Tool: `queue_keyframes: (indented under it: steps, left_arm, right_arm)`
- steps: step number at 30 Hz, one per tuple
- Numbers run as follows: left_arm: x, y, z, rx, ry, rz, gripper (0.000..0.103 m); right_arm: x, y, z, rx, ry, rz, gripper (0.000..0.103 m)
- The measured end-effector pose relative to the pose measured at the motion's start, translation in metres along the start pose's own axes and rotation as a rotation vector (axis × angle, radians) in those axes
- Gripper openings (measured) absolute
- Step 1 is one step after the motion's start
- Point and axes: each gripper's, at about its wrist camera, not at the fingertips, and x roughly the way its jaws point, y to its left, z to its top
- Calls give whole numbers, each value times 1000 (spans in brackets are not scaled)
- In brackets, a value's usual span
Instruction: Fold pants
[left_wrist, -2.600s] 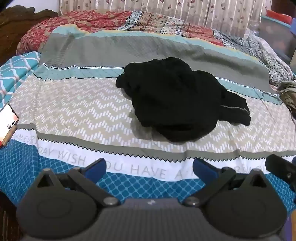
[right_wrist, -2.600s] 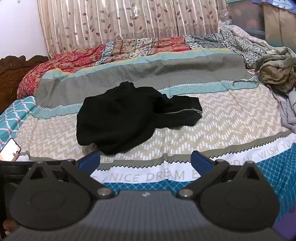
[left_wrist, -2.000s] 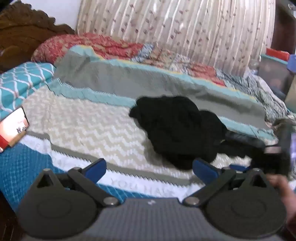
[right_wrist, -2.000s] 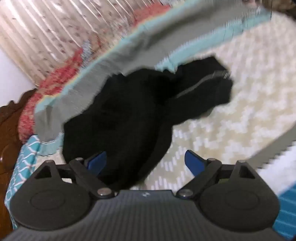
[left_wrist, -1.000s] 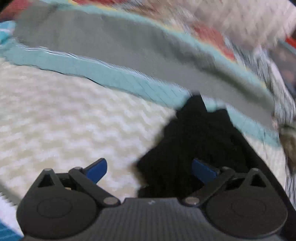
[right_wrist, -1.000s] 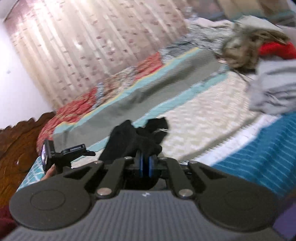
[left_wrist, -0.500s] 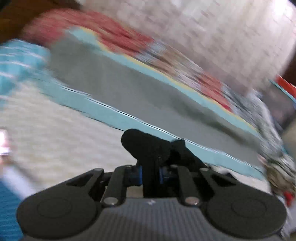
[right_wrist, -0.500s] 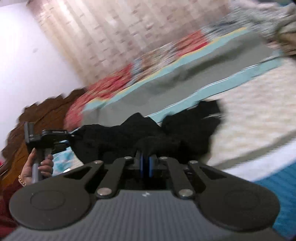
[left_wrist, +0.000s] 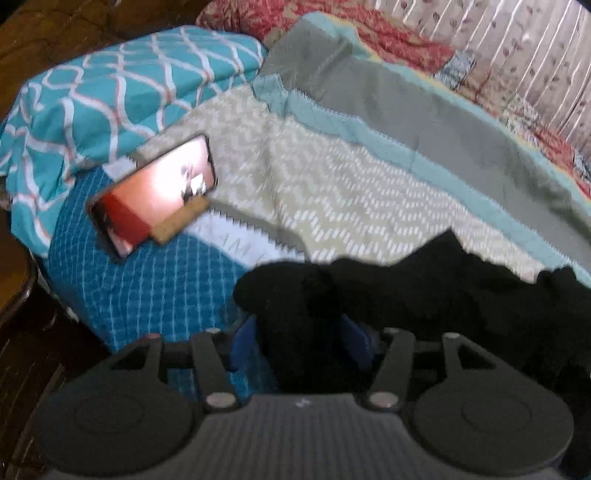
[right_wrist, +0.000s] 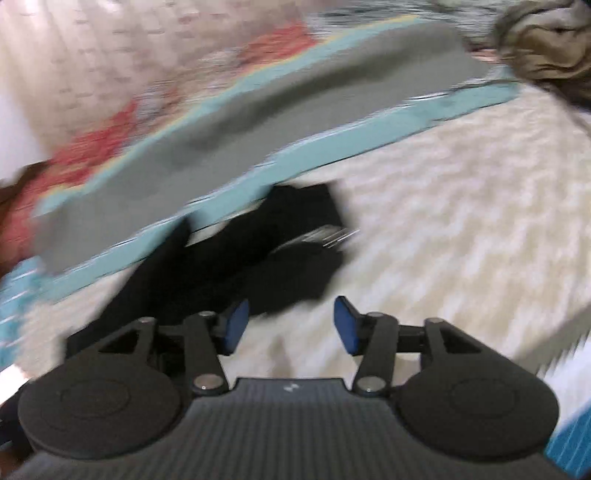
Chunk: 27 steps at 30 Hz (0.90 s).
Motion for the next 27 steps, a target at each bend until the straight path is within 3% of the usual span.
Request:
queue_keyframes:
  steps: [2, 4, 5, 7, 8, 9, 11, 14, 16, 17, 19, 20, 22, 24, 27]
  left_arm:
    - [-12, 0, 8, 0, -40, 5, 57]
    - [-16, -3, 19, 3, -76, 10, 59]
    - [-17, -8, 27, 9, -94, 13, 59]
    - [-13, -25, 47, 42, -132, -2, 59]
    - [-9, -34, 55, 76, -155, -16, 61]
    - [0, -52, 64, 134, -175, -35, 71]
    - [31, -88, 75, 262, -157, -87, 88]
    - [96, -140, 77, 445, -100, -51, 88]
    - [141, -164, 71, 539, 2, -40, 87]
    - [166, -174, 64, 574, 63, -24, 69]
    - [169, -182, 61, 553, 31, -93, 22]
    - [162, -190, 65, 559, 5, -92, 10]
    - [146, -198, 82, 547, -91, -45, 8]
    - [129, -191, 112, 450, -192, -30, 4]
    - [115, -173, 161, 278, -308, 77, 3]
  right_arm:
    - [33, -12, 14, 53, 22, -71, 58]
    - [54, -15, 22, 99, -2, -86, 58]
    - [60, -10, 25, 87, -20, -99, 54]
    - [71, 13, 31, 9, 9, -132, 32]
    - [72, 22, 33, -51, 19, -151, 30]
    - [70, 28, 34, -97, 19, -158, 30]
    - [63, 30, 43, -151, -6, -171, 30]
    - [42, 16, 62, -170, -70, -208, 30]
    - [22, 9, 75, -191, -125, -253, 30]
    - [13, 6, 83, -211, -162, -283, 30]
    - [-8, -3, 100, -223, -237, -345, 30]
    - [-20, -10, 111, -221, -280, -377, 30]
    - [-41, -22, 132, -210, -361, -437, 30]
    - [-53, -31, 148, -180, -413, -474, 30]
    - [-60, -45, 175, -115, -455, -500, 30]
